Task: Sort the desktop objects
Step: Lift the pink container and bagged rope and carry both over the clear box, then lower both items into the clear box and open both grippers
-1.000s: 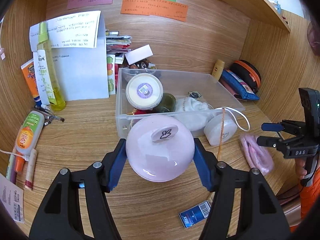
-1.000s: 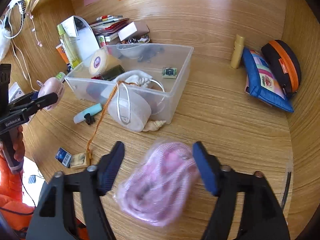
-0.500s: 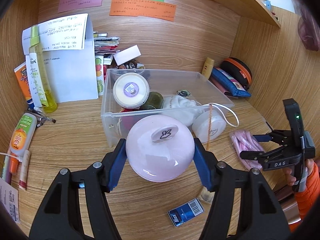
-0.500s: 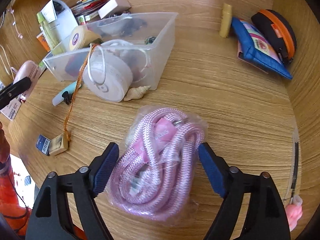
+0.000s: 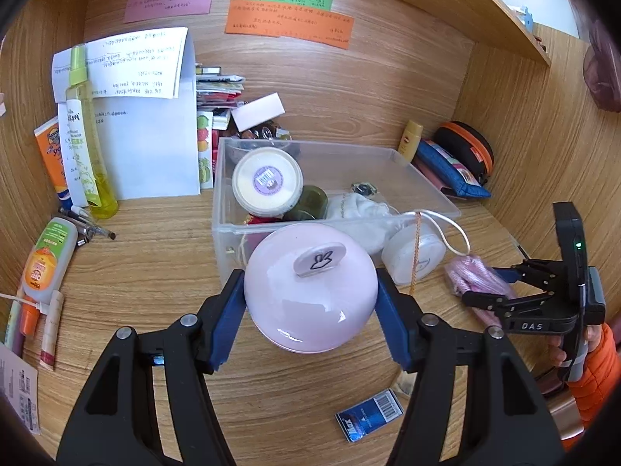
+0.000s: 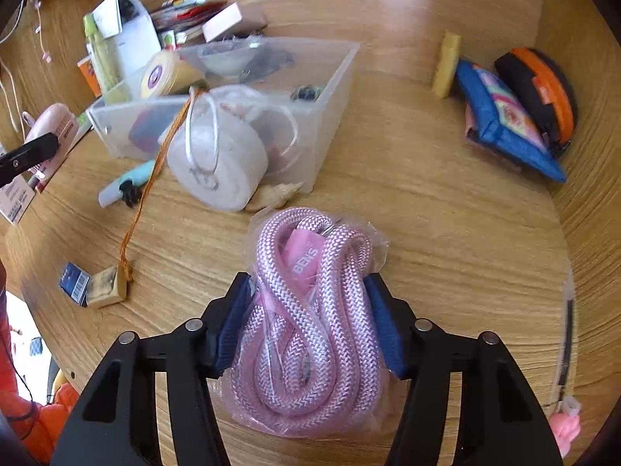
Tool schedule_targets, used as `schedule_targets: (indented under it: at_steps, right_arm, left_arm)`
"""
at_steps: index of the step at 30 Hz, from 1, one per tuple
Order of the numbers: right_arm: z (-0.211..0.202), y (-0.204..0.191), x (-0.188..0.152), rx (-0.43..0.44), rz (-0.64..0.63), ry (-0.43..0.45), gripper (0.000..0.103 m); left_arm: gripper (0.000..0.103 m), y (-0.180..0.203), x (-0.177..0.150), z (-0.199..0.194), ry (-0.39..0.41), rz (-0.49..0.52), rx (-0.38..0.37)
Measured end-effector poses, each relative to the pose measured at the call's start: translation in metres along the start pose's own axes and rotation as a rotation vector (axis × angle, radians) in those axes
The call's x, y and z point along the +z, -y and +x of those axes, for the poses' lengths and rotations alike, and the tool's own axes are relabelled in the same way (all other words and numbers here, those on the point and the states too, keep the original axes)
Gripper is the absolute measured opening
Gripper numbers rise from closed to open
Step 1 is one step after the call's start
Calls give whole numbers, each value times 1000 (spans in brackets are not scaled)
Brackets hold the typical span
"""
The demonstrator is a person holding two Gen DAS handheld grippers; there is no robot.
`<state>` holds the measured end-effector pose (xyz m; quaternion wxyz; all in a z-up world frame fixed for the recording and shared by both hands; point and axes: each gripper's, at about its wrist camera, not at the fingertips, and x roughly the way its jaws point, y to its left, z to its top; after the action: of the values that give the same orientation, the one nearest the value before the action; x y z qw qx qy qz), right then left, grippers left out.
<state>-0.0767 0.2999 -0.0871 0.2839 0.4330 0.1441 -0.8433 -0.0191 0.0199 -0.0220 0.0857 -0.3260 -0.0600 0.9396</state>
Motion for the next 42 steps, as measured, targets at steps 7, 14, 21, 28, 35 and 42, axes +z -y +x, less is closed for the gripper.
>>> schedule_targets:
  at_steps: [7, 14, 21, 28, 35, 42]
  right_arm:
    - [-28, 9, 21, -15, 14, 95, 51]
    - [-52, 11, 53, -14, 10, 190, 51]
    - [-55, 6, 86, 8, 0, 255, 51]
    - [-33, 0, 112, 52, 0, 243, 51]
    - [-5, -6, 132, 80, 12, 225, 51]
    - [27, -15, 158, 102, 29, 197, 51]
  left_arm:
    - [63, -6, 16, -1, 35, -12, 10]
    - [64, -5, 39, 3, 66, 10, 19]
    - [64, -2, 63, 17, 67, 29, 5]
    - [63, -1, 84, 45, 33, 30, -21]
    - [63, 2, 101, 74, -1, 42, -35]
    - [63, 7, 119, 104, -37, 35, -45]
